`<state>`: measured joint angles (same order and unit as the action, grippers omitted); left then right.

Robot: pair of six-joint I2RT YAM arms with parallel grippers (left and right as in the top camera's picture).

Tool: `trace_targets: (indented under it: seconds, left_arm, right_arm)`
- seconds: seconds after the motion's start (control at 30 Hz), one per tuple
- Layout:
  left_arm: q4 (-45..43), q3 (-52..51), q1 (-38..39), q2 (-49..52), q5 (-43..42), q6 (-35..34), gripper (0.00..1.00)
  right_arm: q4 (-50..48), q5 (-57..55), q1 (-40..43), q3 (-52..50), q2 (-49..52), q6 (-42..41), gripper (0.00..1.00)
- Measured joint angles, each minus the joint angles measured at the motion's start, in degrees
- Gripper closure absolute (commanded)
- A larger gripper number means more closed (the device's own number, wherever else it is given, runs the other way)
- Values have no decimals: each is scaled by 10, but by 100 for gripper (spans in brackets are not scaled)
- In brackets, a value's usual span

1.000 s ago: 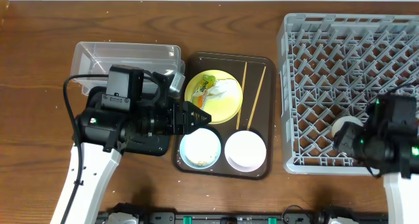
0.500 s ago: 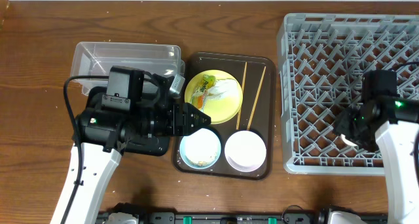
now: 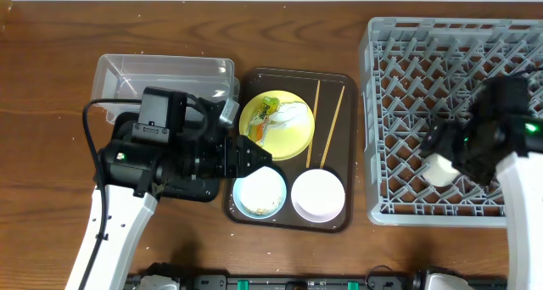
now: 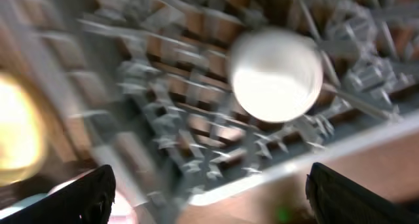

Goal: Sort waste into correct bins and load items into the dishwasher rack
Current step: 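Carry the white cup with the right gripper and set it in the rack, then grasp the blue bowl of rice with the left gripper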

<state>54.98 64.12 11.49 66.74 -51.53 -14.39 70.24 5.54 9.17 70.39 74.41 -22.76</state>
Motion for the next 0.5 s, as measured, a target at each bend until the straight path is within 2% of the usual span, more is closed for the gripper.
trace_targets:
  seconds: [0.1,0.27,0.5]
  left_arm:
    - [7,0,13,0,37,2,33]
    - [7,0,99,1,165,-12,36]
    - [-34,-34,266,63,391,-123,45]
  right_arm:
    - [-28,53,0,20,-52,26,1]
    - [-48,120,-19,26,-129,53,1]
    - [-44,145,-33,26,-145,59,1]
